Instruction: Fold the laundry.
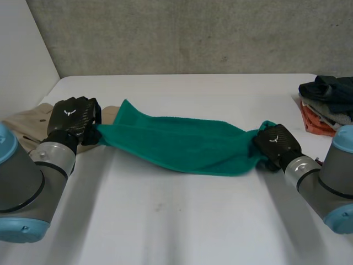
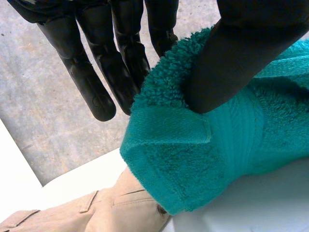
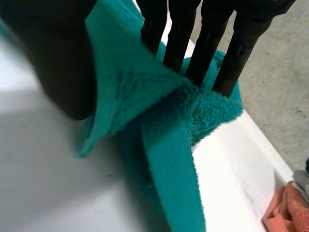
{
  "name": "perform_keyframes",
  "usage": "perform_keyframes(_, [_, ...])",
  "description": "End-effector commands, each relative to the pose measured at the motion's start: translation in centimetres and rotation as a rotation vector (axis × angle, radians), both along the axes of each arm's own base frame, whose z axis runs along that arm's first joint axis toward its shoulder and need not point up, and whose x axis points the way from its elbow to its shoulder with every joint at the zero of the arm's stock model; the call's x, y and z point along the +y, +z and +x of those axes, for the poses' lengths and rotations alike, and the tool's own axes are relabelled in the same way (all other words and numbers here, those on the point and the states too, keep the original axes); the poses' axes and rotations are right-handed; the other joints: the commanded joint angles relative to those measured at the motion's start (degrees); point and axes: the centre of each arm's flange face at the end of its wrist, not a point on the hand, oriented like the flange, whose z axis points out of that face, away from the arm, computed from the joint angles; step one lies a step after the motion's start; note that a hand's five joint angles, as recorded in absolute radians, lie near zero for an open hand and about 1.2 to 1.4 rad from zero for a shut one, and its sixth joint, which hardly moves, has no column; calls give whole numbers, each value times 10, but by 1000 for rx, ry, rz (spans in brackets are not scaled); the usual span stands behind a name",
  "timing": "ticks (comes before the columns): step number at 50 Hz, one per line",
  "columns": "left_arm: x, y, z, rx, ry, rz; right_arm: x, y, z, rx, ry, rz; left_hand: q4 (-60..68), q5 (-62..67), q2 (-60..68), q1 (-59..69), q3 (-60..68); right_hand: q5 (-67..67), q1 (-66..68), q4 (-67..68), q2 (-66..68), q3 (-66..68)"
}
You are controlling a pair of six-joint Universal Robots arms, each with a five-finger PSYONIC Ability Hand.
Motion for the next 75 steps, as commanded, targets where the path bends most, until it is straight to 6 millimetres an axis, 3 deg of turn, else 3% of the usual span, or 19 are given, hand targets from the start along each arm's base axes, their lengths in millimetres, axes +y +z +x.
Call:
perform_keyframes(1, [2,3,3,-1,8,-3,-15,4,-2,-31,-35,-34,113,135,114,140,118,324,321,323,318,322])
perform_keyframes(4, [5,8,5,-4,11,-5,-16,18,-5,-66,-59,-46,113,135,114,140,118,324,321,323,318,322])
perform_keyframes(7, [13,24,9,-7,22,-9,-13,68,-16,-123,-95,-89,113,135,114,140,118,324,321,323,318,322])
perform_keyframes(8, [15,30,11,-9,26,-13,-8,97,-23,-143,-114,-98,113,135,114,140,118,324,321,323,318,322])
perform_keyframes(11, [28,58,19,-34,33,-26,-5,141,-40,-154,-149,-122,113,135,114,140,118,324,321,323,318,322])
perform_keyframes(12, [35,75,22,-53,32,-42,-4,170,-55,-152,-178,-139,113,135,114,140,118,324,321,323,318,322])
perform_keyframes(16, [53,118,25,-109,1,-92,2,219,-79,-125,-202,-107,113,135,114,140,118,324,321,323,318,322])
perform_keyframes(20, [68,149,27,-146,-33,-101,12,249,-81,-83,-162,-64,113,135,114,140,118,324,321,323,318,322])
perform_keyframes(24, [71,155,26,-191,-49,-44,14,245,-71,-1,-100,-5,113,135,114,140,118,324,321,323,318,322])
perform_keyframes(30, [43,121,14,-299,-77,105,1,205,-54,113,-70,90,113,135,114,140,118,324,321,323,318,322])
perform_keyframes(35, [2,77,-5,-401,-91,189,-23,155,-43,207,-99,170,113,135,114,140,118,324,321,323,318,322])
perform_keyframes(41, [-53,58,-22,-450,-44,122,-60,132,-27,211,-138,63,113,135,114,140,118,324,321,323,318,322])
perform_keyframes(45, [-98,79,-35,-385,2,-87,-98,155,-14,109,-183,-188,113,135,114,140,118,324,321,323,318,322])
perform_keyframes(48, [-127,124,-35,-257,73,-344,-121,201,-6,-61,-213,-463,113,135,114,140,118,324,321,323,318,322])
perform_keyframes(50, [-137,156,-33,-136,113,-524,-129,239,-5,-220,-219,-664,113,135,114,140,118,324,321,323,318,322])
perform_keyframes(54, [-139,201,-20,87,199,-756,-127,287,-11,-440,-188,-945,113,135,114,140,118,324,321,323,318,322])
perform_keyframes(57, [-139,205,-12,146,230,-768,-124,298,-13,-482,-163,-1050,113,135,114,140,118,324,321,323,318,322])
perform_keyframes(66, [-139,154,-16,67,135,-561,-131,242,1,-403,-112,-790,113,135,114,140,118,324,321,323,318,322])
perform_keyframes(75, [-141,46,-14,-52,119,-270,-137,137,20,-297,-84,-453,113,135,114,140,118,324,321,323,318,322])
